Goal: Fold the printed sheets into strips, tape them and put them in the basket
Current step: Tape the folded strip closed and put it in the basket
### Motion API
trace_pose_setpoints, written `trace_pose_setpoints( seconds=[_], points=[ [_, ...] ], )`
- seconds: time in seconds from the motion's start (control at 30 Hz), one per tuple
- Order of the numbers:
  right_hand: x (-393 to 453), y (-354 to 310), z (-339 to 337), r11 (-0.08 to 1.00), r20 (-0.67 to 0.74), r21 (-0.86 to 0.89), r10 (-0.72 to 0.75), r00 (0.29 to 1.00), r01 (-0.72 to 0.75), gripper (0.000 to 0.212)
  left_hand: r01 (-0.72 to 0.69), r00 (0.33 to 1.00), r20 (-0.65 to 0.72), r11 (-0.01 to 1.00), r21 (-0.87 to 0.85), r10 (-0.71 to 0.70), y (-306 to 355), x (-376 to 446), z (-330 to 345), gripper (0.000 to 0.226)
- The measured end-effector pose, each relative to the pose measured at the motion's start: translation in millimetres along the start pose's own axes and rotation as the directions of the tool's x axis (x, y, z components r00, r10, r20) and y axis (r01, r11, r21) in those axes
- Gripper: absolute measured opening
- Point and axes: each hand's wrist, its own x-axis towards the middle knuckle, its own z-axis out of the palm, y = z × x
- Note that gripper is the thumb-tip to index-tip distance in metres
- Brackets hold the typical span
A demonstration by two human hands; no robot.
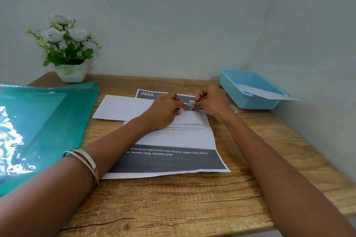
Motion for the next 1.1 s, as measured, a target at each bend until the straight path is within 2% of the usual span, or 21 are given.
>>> trace_pose_setpoints(
  seconds=[0.17, 0.27, 0.47, 0.63, 0.8, 0.87, 0.93, 1.0, 1.03, 1.1],
  points=[
    [2.1, -2.1, 3.1, 0.997, -0.037, -0.075, 0.008, 0.999, -0.01, 0.023, -0.019, 1.0, -0.006, 1.0, 0.01, 0.019, 1.2, -0.6, -0.6, 0.035],
    [3.2, -1.4, 3.1, 0.994, -0.042, -0.107, 0.004, 0.999, -0.008, 0.007, -0.031, 0.999, -0.005, 0.999, 0.035, 0.031, 1.1, -0.7, -0.6, 0.034],
    [9.4, 0.6, 6.0, 0.985, -0.017, -0.165, 0.046, 0.999, -0.048, 0.037, -0.048, 0.999, -0.011, 0.998, 0.029, 0.048, 0.3, -1.1, 0.4, 0.035],
    [16.1, 2.0, 18.5, 0.963, -0.032, -0.267, 0.016, 0.999, -0.024, 0.032, -0.063, 0.998, -0.027, 0.997, 0.047, 0.065, -1.2, -0.8, 1.5, 0.034],
    [15.4, 7.6, 17.7, 0.952, -0.068, -0.303, 0.014, 0.998, -0.034, 0.043, -0.045, 0.998, -0.036, 0.999, 0.03, 0.046, -0.8, -0.9, 0.2, 0.034],
    [15.0, 8.7, 15.9, 0.949, -0.074, -0.312, 0.012, 0.997, -0.034, 0.033, -0.038, 0.999, -0.029, 0.999, 0.035, 0.039, -1.0, -0.5, -0.7, 0.034],
    [13.4, 8.8, 10.3, 0.97, -0.093, -0.243, -0.019, 0.995, -0.004, 0.02, -0.035, 0.999, -0.02, 0.999, 0.037, 0.036, -0.3, -0.8, -1.3, 0.034],
    [8.6, 7.6, -0.7, 0.992, -0.115, -0.103, -0.089, 0.989, 0.077, 0.007, -0.038, 0.999, -0.03, 0.999, 0.026, 0.039, -0.4, -1.3, -1.7, 0.034],
    [5.5, 7.0, -6.6, 0.989, -0.102, -0.08, -0.132, 0.986, 0.124, 0.007, -0.039, 0.998, -0.04, 0.999, 0.016, 0.039, -0.7, -1.5, -1.5, 0.033],
    [0.7, 6.6, -13.3, 0.968, 0.014, -0.13, -0.214, 0.977, 0.214, 0.018, -0.043, 0.998, -0.049, 0.999, 0.01, 0.043, -1.3, -2.2, -1.3, 0.033]
  ],
)
